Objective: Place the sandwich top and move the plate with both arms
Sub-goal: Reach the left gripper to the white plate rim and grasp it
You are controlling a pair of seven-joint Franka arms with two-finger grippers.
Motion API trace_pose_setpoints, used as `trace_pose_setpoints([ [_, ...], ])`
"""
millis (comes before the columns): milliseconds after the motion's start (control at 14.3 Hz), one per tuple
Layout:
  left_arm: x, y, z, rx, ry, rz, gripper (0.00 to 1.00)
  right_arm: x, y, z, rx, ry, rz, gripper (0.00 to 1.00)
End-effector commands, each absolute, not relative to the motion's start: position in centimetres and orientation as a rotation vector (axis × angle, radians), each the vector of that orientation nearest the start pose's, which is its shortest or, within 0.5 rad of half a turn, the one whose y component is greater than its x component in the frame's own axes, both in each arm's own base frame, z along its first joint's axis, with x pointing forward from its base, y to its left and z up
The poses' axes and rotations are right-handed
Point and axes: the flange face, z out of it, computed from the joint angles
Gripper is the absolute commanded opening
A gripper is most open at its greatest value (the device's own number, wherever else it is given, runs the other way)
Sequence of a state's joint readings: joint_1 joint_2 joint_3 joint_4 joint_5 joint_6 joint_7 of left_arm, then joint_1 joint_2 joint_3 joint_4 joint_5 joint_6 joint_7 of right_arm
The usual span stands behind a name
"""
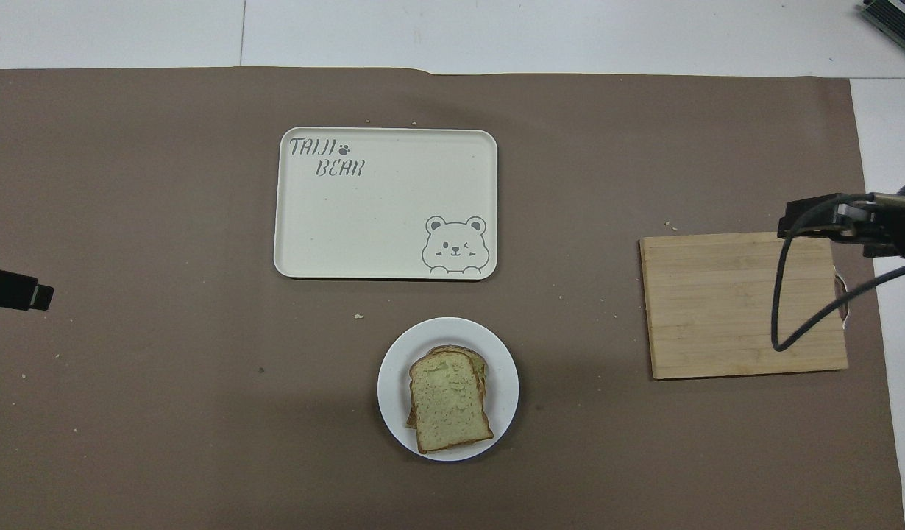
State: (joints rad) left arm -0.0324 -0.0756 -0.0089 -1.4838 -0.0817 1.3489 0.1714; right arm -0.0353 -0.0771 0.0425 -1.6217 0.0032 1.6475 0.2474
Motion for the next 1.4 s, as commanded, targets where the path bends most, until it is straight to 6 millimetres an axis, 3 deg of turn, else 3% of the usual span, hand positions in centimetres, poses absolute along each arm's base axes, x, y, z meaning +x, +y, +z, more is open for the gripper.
trace_pose_setpoints([
  [0, 49.3, -3.0, 66.4, -3.287, 0.339, 0.041, 1.0, 52.7, -1.9, 67.3, -3.121, 0.425, -0.123, 1.0],
  [70, 49.0, -3.5, 65.3, -3.331, 0.342, 0.036, 1.0, 52.0, -2.5, 67.8, -3.116, 0.446, -0.134, 1.0],
  [210, 48.8, -5.2, 61.0, -3.433, 0.33, -0.005, 1.0, 51.8, -3.2, 67.9, -3.11, 0.465, -0.131, 1.0],
  [490, 47.7, -10.7, 53.4, -3.584, 0.328, -0.022, 1.0, 49.8, -2.3, 66.9, -3.116, 0.39, -0.036, 1.0],
  [911, 44.4, -16.1, 43.9, -3.791, 0.223, -0.118, 1.0, 49.5, -1.1, 66.1, -3.128, 0.319, -0.055, 1.0],
  [1051, 43.3, -17.3, 41.5, -3.842, 0.226, -0.101, 1.0, 50.1, -1.2, 66.1, -3.129, 0.268, -0.094, 1.0],
  [1331, 39.7, -19.1, 34.4, -3.901, 0.254, -0.177, 0.99, 50.3, -1.6, 65.7, -3.151, 0.188, -0.083, 1.0],
])
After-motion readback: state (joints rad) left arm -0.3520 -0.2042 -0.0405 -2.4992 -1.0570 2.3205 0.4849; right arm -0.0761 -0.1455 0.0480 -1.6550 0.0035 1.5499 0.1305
